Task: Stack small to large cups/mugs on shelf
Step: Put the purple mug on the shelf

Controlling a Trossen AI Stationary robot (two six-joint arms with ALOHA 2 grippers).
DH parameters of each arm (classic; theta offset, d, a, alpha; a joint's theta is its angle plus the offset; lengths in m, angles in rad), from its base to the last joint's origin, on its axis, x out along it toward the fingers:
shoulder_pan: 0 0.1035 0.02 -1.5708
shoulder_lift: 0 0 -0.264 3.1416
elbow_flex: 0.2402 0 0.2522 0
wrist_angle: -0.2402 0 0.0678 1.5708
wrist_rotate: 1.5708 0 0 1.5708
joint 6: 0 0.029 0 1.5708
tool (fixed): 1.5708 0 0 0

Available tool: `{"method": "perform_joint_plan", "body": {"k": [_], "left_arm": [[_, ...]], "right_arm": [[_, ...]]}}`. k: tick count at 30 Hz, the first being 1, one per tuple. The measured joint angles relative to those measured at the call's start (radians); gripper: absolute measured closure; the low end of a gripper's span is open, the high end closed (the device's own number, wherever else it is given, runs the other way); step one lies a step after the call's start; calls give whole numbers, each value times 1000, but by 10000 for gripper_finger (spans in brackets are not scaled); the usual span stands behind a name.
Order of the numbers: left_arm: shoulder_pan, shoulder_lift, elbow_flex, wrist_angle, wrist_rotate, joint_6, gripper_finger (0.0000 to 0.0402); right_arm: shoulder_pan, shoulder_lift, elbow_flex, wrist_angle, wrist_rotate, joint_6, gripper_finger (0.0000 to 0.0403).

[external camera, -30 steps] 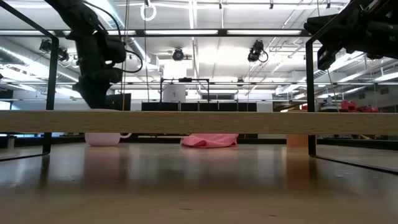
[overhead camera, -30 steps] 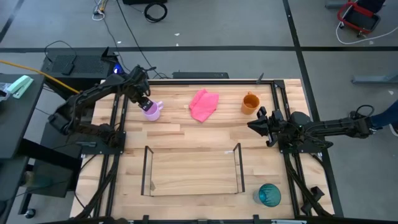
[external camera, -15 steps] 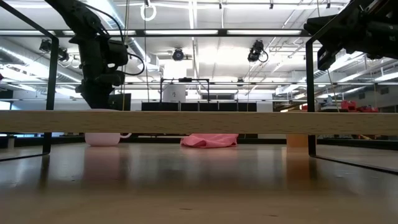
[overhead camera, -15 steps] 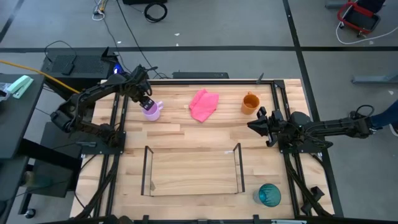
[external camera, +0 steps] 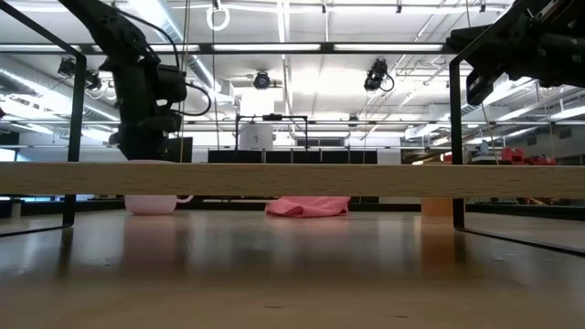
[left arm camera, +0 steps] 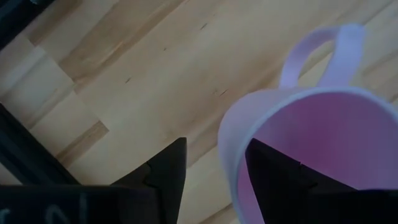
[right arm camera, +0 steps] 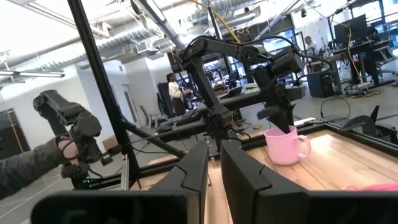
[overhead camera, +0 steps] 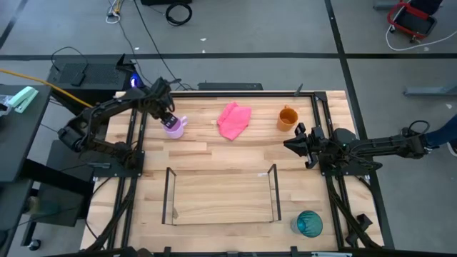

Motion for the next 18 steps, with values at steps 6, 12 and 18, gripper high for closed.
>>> {"method": "perform_joint_plan", "body": {"k": [6,12,18], "left_arm": [[0,0,-3,9,0,0,244],[0,0,-3,9,0,4,296],[0,0,-3,11,0,4,381]], "right_arm": [[0,0,0,0,0,0,352],[0,0,0,-1,0,0,352],[0,0,0,-1,0,0,352]]}}
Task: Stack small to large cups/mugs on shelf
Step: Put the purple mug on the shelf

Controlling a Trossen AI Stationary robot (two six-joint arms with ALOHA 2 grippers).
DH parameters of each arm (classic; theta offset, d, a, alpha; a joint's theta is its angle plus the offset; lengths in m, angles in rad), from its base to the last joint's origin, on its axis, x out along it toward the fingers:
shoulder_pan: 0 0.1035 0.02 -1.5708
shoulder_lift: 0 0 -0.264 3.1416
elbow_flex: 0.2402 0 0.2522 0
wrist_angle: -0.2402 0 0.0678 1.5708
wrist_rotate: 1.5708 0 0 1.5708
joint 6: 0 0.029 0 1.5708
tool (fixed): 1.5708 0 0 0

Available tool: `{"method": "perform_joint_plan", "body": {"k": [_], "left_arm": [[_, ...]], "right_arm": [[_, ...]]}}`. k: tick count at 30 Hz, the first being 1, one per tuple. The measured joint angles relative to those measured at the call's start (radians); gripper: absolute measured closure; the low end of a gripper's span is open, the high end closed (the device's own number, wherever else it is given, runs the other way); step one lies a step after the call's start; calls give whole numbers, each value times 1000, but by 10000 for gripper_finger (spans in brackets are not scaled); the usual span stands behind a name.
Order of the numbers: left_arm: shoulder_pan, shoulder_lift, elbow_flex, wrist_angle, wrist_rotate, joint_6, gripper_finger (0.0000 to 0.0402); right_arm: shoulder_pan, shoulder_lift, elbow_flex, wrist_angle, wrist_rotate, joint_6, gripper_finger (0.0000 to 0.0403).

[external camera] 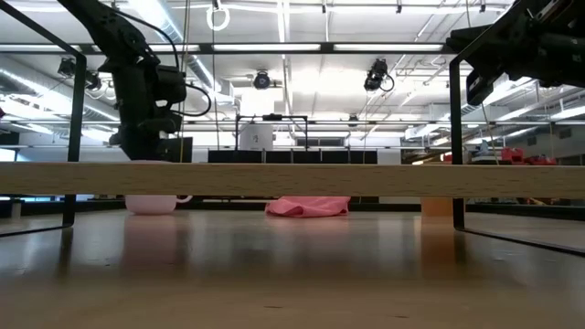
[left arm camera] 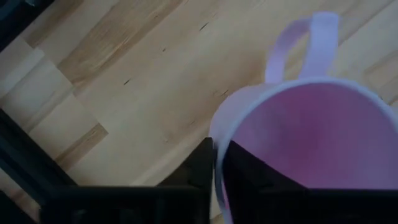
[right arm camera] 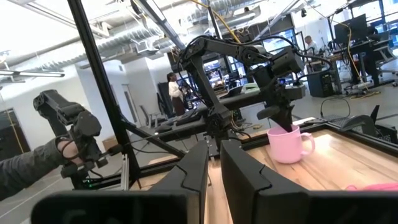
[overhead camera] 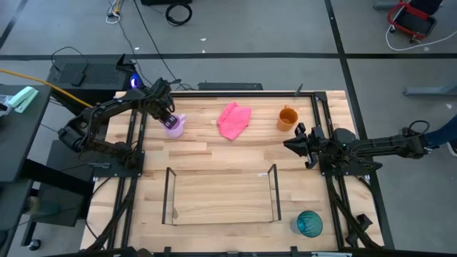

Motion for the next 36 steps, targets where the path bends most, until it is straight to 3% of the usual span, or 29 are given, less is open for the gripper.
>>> {"method": "perform_joint_plan", "body": {"k": [11,21,27,36], "left_arm": [[-23,0,18,-28,46,43,390],[-130,-3,234,-208,61,18,390],[-262,-3,419,-347,62,20,390],[-553,-4,622,-470,63,-20,390]], "right_arm": [[0,0,0,0,0,-2,352],[0,0,0,0,0,-3,352],[0,0,0,0,0,46,352],[0,0,0,1,0,45,352]]}}
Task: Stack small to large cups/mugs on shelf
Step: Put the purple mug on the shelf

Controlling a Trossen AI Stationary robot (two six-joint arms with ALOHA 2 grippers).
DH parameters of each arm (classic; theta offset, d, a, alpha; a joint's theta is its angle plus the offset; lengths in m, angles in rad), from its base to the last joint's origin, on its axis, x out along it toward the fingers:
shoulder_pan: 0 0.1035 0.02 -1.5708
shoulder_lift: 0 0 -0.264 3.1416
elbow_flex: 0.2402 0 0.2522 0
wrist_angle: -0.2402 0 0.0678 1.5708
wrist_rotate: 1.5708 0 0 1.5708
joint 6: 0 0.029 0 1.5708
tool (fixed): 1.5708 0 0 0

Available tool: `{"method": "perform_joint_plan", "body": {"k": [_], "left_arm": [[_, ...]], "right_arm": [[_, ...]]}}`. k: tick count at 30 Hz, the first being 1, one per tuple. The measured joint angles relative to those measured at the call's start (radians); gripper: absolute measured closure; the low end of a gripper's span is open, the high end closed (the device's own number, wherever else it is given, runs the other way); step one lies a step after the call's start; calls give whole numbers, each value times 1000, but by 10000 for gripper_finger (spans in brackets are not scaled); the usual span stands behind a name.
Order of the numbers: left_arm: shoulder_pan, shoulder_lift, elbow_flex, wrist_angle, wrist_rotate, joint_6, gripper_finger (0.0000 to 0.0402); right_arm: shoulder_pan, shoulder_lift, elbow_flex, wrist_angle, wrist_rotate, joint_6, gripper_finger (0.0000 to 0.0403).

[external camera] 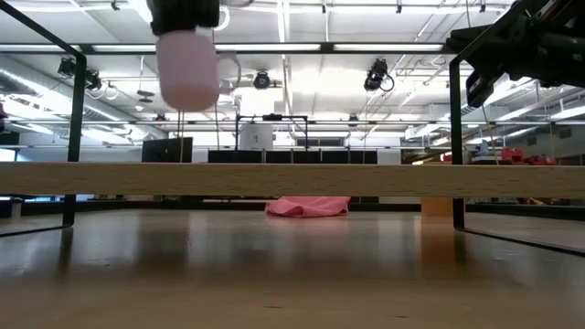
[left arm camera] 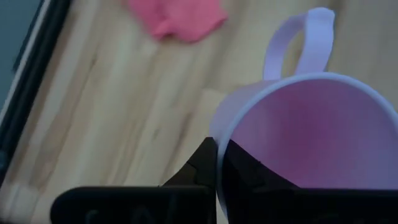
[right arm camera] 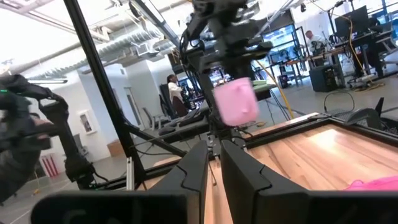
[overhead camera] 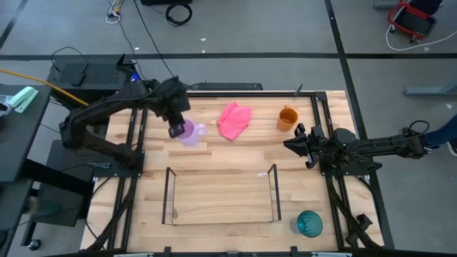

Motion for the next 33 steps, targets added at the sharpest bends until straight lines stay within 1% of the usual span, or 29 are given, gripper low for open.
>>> {"method": "perform_joint_plan", "body": {"k": [4,10,17,22,26,29,33], "left_arm": [[-153,0,32,-2,0,-27,390],[-362,0,34,0,0,-50,390],[-538,2,34,41,-1,-125,390],[-611,2,34,102,-3,-128,390],[-641,31,34,137,-2,-127,390],[-649,82,34,129,-3,-119,390],[-648,166,33,87,-3,-78,390]], "right_arm": [[0,0,0,3,0,-2,352],[0,0,0,3,0,-3,352],[0,1,22,34,-12,-11,352],[1,1,92,34,-69,-54,352],[1,21,162,26,-141,-84,352],[1,56,222,-15,-174,-90,352],[1,140,323,-115,-191,-112,352]]}}
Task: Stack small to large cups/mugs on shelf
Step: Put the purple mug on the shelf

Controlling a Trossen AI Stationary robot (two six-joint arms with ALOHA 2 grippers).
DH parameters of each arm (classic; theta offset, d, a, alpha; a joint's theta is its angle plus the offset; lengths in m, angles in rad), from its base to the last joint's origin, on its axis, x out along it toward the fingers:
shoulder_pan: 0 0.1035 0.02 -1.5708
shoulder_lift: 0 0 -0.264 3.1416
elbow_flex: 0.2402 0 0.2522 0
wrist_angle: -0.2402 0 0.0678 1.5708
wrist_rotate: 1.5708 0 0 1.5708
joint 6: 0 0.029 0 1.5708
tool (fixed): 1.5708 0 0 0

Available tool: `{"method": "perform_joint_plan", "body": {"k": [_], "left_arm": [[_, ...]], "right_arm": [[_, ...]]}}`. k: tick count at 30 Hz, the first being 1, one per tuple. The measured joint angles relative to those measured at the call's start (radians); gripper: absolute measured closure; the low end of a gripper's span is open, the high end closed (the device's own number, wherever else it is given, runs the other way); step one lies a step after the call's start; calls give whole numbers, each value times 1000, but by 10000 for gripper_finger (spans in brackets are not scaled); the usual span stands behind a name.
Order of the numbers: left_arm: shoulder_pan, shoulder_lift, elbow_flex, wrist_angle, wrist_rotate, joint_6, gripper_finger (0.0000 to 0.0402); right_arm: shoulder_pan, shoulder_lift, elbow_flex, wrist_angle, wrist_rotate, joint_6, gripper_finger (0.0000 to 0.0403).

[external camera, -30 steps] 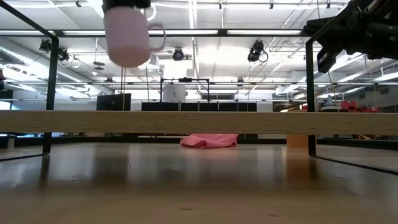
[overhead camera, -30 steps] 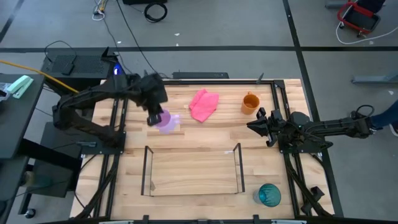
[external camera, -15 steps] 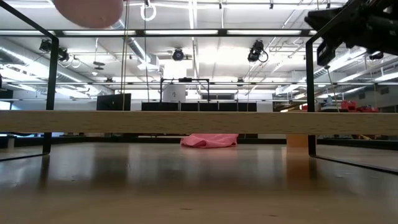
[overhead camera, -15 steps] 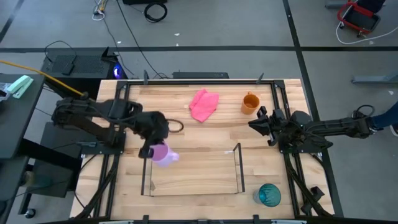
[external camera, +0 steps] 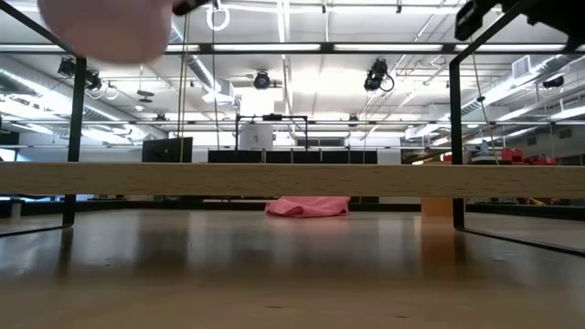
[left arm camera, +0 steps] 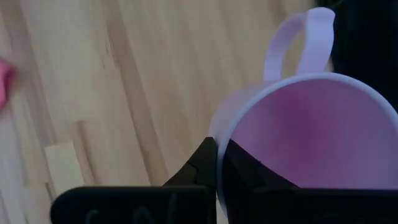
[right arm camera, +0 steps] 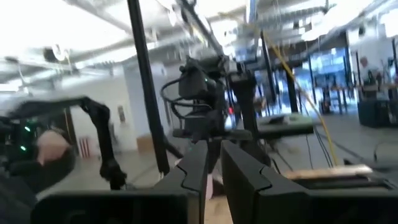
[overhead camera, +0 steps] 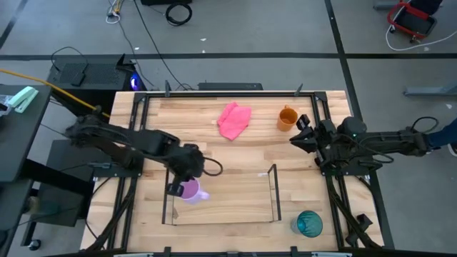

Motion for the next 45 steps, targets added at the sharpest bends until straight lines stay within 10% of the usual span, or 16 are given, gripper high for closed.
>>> {"method": "perform_joint_plan", "body": {"k": [17,45], "left_arm": [[-14,197,0,-47,-143,117,390],[-115,231,0,79,-45,298,390]], "right_arm": [[54,348,266,-292,-1,-42,352],[120,365,267,-296,0,-53,361]]}}
